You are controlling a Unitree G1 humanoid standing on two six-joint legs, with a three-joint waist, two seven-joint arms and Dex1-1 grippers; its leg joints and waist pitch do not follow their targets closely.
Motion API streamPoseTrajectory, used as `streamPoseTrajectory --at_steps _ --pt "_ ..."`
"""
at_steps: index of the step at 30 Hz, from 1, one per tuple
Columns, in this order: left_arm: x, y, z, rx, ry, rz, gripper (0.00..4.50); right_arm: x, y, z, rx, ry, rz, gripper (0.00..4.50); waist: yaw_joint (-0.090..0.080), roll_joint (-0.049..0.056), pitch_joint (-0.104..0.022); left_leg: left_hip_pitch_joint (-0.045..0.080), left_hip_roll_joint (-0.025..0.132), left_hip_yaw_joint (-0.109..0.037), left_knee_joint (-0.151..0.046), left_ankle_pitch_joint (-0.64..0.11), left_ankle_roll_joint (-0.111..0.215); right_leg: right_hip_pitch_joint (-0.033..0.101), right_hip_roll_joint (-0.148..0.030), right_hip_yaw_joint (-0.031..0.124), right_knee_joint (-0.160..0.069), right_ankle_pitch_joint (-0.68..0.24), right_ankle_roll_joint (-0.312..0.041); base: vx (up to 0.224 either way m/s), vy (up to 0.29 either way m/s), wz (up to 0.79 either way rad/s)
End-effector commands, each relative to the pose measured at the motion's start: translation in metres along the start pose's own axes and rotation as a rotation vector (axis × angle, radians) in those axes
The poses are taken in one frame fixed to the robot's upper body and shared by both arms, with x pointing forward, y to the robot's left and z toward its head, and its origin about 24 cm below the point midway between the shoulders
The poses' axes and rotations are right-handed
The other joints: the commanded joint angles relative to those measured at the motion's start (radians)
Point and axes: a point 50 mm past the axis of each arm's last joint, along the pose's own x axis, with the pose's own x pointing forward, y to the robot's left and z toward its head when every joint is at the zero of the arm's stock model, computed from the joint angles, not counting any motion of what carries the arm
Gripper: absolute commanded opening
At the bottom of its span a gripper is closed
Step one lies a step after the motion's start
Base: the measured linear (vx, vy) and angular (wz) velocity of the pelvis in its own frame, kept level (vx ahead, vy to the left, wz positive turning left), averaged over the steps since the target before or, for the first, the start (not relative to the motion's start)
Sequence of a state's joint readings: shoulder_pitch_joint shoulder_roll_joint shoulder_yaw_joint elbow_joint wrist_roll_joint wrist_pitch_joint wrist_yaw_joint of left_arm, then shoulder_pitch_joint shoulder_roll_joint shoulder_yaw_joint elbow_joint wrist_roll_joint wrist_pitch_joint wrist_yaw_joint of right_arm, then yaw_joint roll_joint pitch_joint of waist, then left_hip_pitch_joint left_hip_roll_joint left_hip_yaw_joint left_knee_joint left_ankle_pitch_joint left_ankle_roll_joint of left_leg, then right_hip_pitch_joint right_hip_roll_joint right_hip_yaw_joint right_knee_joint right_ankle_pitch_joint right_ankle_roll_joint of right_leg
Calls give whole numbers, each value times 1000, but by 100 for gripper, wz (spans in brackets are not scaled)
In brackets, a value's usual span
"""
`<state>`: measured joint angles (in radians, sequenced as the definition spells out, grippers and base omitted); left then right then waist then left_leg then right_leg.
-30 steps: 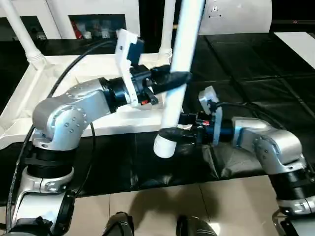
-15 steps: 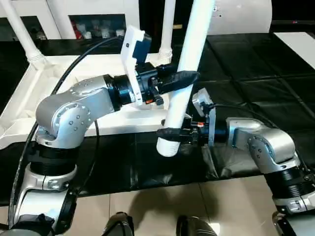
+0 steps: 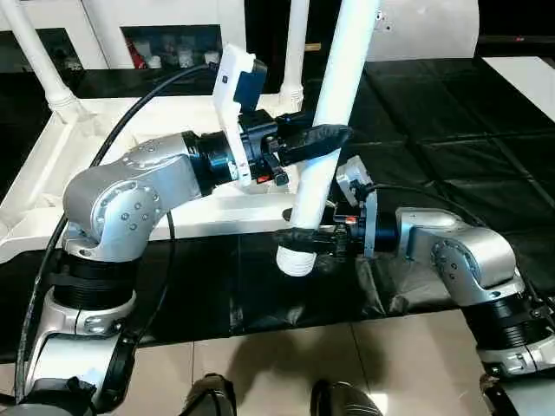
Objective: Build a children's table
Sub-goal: Pick table leg
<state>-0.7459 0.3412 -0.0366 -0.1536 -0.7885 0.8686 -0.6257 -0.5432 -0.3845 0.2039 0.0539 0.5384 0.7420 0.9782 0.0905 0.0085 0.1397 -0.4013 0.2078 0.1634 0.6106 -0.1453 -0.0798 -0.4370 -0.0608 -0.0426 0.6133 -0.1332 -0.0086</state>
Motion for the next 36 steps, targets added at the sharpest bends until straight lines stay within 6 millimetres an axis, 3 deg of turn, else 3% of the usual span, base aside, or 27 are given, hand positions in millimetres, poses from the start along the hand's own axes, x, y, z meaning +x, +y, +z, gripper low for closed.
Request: streamPoseTrajectory --at_steps 1,8,15,18,19,21,22,26,27,28,30,31,33,36 --pt "1 -5 8 39 -11 -20 174 -2 -2 4 -9 -7 -11 269 2 0 -116 19 -1 6 -59 -218 -13 66 -47 25 -72 -364 -155 0 0 0" --pt "0 -5 8 42 -7 -22 174 -2 -1 3 -9 -3 -9 205 2 -1 -115 19 -1 6 -59 -220 -12 65 -47 25 -73 -370 -152 0 0 0" --pt "4 -3 11 44 -13 25 174 -1 -1 1 -15 1 -10 197 3 2 -116 19 0 5 -59 -221 -14 65 -47 25 -71 -362 -154 0 0 0" --pt "7 -9 15 -5 -51 -32 174 1 0 1 -17 -3 -16 196 3 1 -116 19 -1 6 -57 -221 -13 66 -47 25 -72 -359 -160 0 0 0" --pt "9 -14 15 -9 -60 -62 230 1 -1 1 -15 -15 -28 195 2 1 -115 18 -2 6 -57 -218 -11 66 -46 25 -72 -353 -162 0 0 0" --pt "9 -15 15 -6 -63 -73 244 1 -1 1 -14 -22 -37 195 3 1 -116 18 -2 5 -58 -220 -12 66 -47 24 -72 -363 -161 0 0 0" --pt "11 -19 15 -3 -79 -94 251 1 -2 1 -6 -34 -56 194 4 7 -116 19 -2 5 -58 -223 -13 64 -48 24 -73 -364 -163 0 0 0" --pt "13 -21 17 -14 -163 -80 288 3 0 1 28 -80 -70 194 2 3 -115 19 0 5 -59 -232 -11 66 -46 24 -75 -358 -162 0 0 0" --pt "14 -21 19 -17 -212 -77 291 4 2 1 30 -103 -68 194 5 13 -115 20 -1 3 -58 -233 -12 66 -47 23 -73 -356 -164 0 0 0" --pt "14 -20 23 -72 -325 -65 293 5 4 3 31 -180 -105 194 3 10 -114 18 -1 7 -59 -231 -7 64 -47 25 -80 -352 -165 0 0 0" --pt "13 -20 23 -86 -346 -63 293 4 4 4 32 -196 -115 194 5 4 -117 15 -2 6 -58 -234 -7 69 -49 22 -80 -350 -178 0 0 0" --pt "9 -12 26 -139 -429 12 293 2 4 6 33 -240 -186 194 5 13 -115 16 -1 2 -61 -240 -9 66 -46 21 -77 -350 -173 0 0 0" --pt "7 -8 26 -157 -464 48 293 0 4 7 33 -252 -220 194 1 8 -112 17 -6 5 -60 -257 -10 66 -44 20 -85 -379 -157 0 0 0" --pt "-6 8 23 -150 -511 211 293 -7 5 4 16 -255 -335 194 -2 10 -109 17 -10 5 -62 -259 -6 64 -40 18 -97 -461 -88 0 0 0"
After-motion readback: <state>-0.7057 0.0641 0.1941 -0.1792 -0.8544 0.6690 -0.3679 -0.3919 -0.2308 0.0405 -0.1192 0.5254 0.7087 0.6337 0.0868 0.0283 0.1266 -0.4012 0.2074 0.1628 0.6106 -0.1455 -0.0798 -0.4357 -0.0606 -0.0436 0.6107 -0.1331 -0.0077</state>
